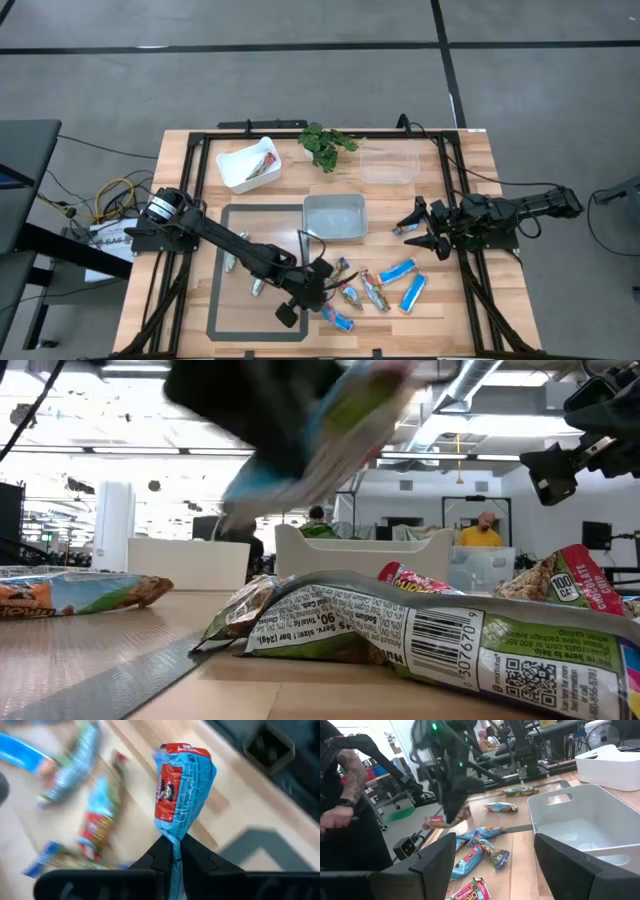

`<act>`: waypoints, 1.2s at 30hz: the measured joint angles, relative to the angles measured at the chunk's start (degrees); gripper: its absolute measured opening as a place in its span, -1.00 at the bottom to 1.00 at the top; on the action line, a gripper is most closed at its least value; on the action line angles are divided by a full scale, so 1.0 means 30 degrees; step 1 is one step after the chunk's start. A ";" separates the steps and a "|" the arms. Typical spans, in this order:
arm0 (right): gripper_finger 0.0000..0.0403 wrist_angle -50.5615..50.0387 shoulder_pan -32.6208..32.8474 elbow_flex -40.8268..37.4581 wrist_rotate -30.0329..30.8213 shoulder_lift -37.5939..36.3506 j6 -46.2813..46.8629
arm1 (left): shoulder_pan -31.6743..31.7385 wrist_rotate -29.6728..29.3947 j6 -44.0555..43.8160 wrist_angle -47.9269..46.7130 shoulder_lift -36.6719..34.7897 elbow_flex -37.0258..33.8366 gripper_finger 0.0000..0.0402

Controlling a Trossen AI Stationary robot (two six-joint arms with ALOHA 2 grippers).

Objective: Pick and place Granola Bars by type
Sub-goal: Put the red granola bar into the white bin

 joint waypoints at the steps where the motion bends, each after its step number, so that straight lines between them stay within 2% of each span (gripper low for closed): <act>1: 0.31 -0.0003 0.0000 0.0001 -0.0007 0.0003 0.0000 | 0.0119 -0.0006 -0.0058 -0.0049 0.0000 0.0503 -0.92; 14: 0.31 0.0004 -0.0001 -0.0004 0.0000 0.0000 0.0000 | 0.2878 -0.0242 -0.0403 -0.1375 0.0000 0.7322 -0.88; 25: 0.31 0.0004 0.0000 -0.0007 0.0000 0.0003 0.0000 | 0.5946 -0.1106 -0.0055 -0.2402 0.0000 0.8087 -0.90; 30: 0.31 0.0004 -0.0004 0.0001 -0.0004 0.0003 0.0000 | 0.8319 -0.1190 -0.0041 -0.3404 -0.0108 0.8087 -0.90; 36: 0.31 0.0005 -0.0007 0.0001 0.0000 -0.0004 0.0000 | 1.1543 -0.2877 -0.0044 -0.5647 -0.0621 0.8087 -0.89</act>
